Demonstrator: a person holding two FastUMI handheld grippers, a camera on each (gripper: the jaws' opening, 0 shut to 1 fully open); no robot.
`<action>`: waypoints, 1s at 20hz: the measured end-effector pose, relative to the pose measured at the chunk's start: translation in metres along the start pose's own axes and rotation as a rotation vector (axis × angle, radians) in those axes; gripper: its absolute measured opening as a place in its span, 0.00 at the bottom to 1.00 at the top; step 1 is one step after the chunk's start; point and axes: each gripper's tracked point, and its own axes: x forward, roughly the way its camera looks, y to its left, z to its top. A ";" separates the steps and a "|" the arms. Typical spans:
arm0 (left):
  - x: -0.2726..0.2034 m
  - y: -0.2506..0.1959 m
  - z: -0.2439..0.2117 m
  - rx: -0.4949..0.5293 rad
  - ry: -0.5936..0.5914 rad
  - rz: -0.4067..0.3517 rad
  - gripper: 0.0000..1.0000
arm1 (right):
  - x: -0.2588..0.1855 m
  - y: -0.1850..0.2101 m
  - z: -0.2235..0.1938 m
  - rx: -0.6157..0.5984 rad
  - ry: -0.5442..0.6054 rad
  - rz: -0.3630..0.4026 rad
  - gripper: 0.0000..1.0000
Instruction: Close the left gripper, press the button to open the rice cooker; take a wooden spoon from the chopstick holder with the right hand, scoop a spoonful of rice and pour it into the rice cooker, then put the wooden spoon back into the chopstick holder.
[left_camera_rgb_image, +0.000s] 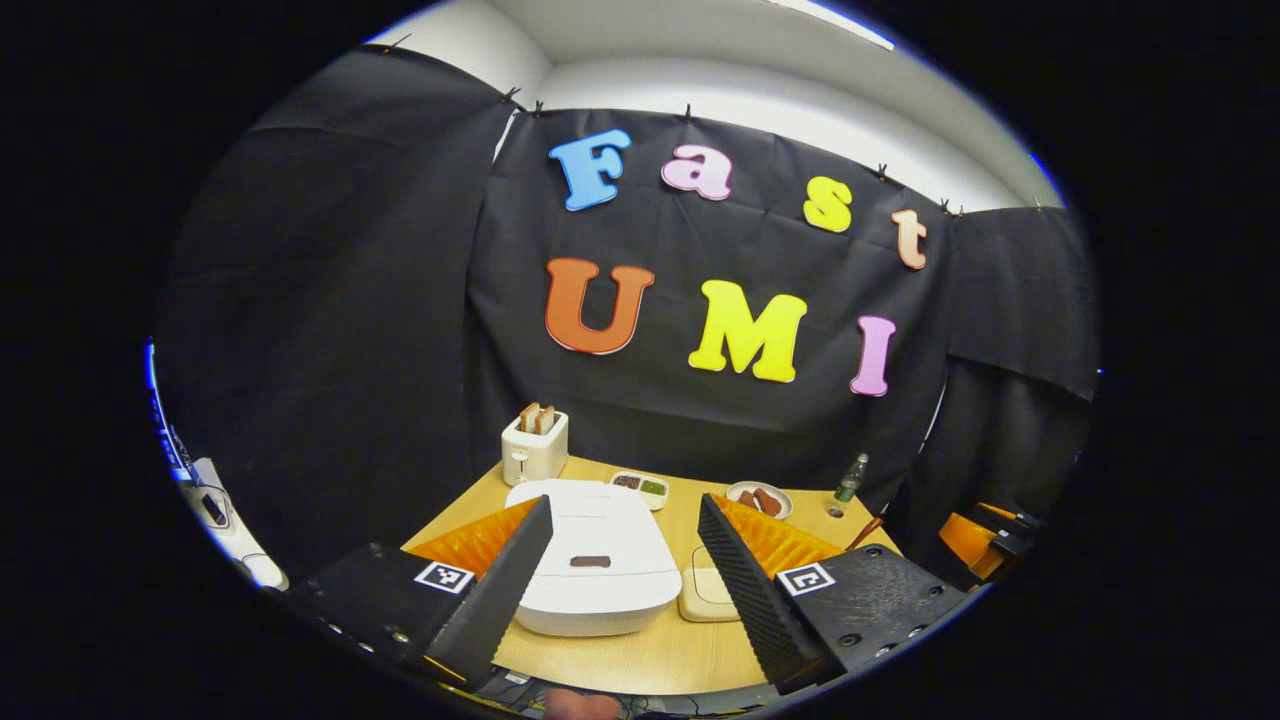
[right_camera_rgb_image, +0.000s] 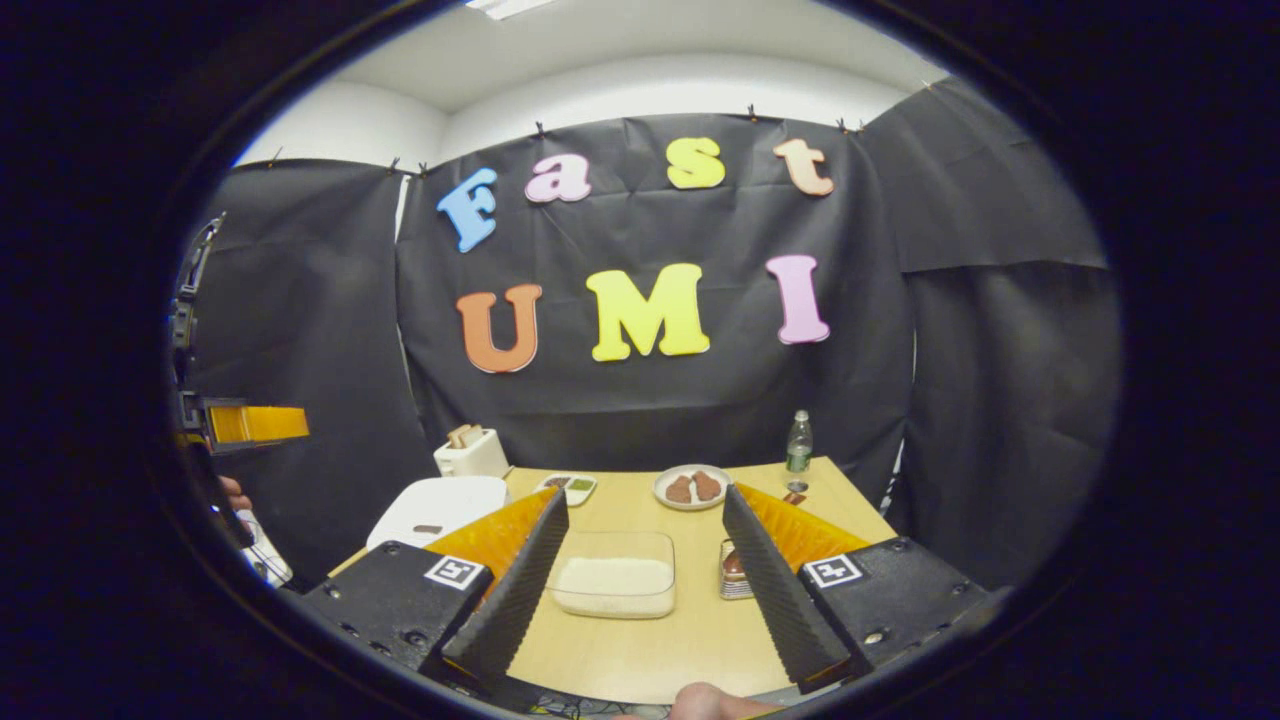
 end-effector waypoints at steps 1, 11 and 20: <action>-0.015 -0.001 0.004 0.005 -0.024 -0.002 0.95 | -0.013 0.005 0.006 -0.006 -0.019 -0.009 0.99; -0.111 -0.019 0.002 0.064 -0.150 -0.025 0.94 | -0.107 0.044 0.044 -0.101 -0.232 -0.050 1.00; -0.133 -0.029 -0.003 0.111 -0.194 -0.039 0.94 | -0.124 0.057 0.024 -0.106 -0.209 -0.035 1.00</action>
